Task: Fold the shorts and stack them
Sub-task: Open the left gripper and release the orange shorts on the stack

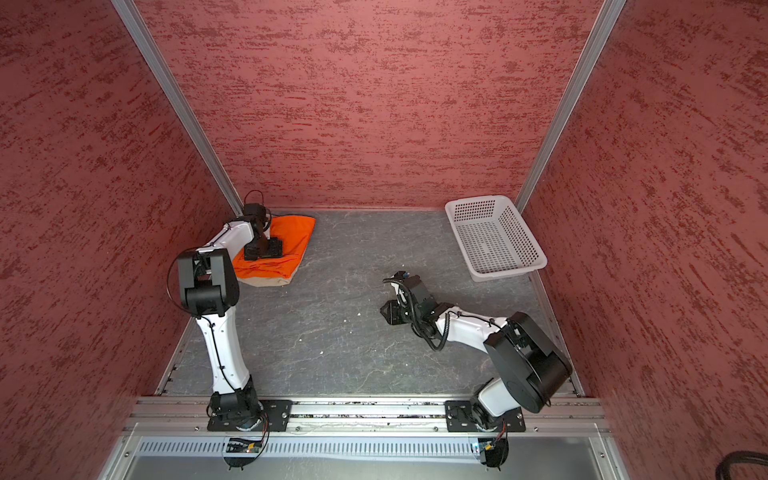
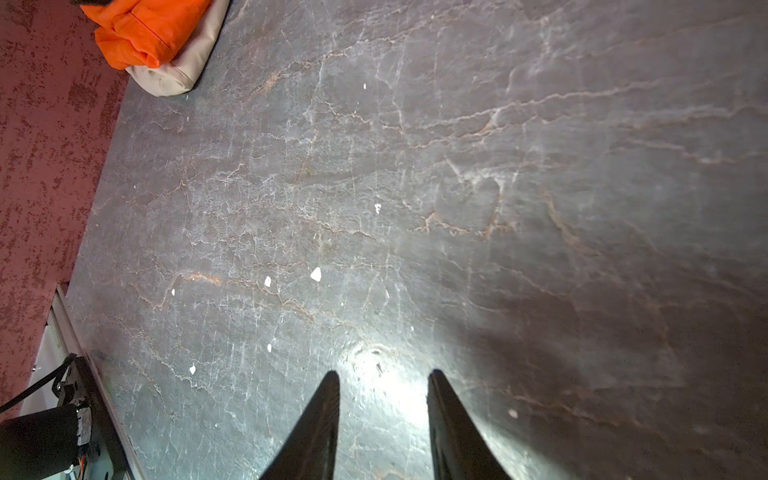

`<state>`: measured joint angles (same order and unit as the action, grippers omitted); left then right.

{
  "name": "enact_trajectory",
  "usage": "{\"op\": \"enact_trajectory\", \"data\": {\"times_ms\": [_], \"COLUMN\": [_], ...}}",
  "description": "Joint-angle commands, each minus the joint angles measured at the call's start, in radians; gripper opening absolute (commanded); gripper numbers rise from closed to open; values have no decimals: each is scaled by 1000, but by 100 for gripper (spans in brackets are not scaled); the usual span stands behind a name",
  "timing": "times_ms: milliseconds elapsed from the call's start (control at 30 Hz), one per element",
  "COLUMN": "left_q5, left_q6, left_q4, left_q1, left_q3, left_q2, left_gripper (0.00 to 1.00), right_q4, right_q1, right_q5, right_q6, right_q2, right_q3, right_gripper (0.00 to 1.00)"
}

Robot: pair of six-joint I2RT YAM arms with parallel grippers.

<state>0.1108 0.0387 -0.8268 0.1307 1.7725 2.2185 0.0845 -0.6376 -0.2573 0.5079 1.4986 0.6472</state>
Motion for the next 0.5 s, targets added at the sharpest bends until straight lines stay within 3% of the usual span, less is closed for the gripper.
{"op": "enact_trajectory", "data": {"times_ms": [0, 167, 300, 333, 367, 400, 467], "left_q5": [-36, -54, -79, -87, -80, -63, -65], "left_q6": [-47, -62, -88, -91, -99, -113, -142], "left_q4": [22, 83, 282, 349, 426, 508, 635], "left_q1": [2, -39, -114, -132, -153, -170, -183], "left_q3": [3, -78, -308, -383, -469, -570, -730], "left_q2": [-73, -303, -585, -656, -736, -809, -923], "left_gripper": [83, 86, 90, 92, 95, 100, 100], "right_q4": [13, -27, -87, -97, -104, -108, -105], "right_q1": [7, 38, 108, 132, 163, 204, 289], "right_q5": [27, 50, 105, 126, 156, 176, 187], "right_q6": [-5, -58, -152, -174, -192, -202, -223], "right_q2": [-29, -89, -148, -161, -177, -192, -220], "right_q3": [29, 69, 113, 120, 128, 131, 131], "right_gripper": [38, 42, 47, 54, 69, 98, 99]}}
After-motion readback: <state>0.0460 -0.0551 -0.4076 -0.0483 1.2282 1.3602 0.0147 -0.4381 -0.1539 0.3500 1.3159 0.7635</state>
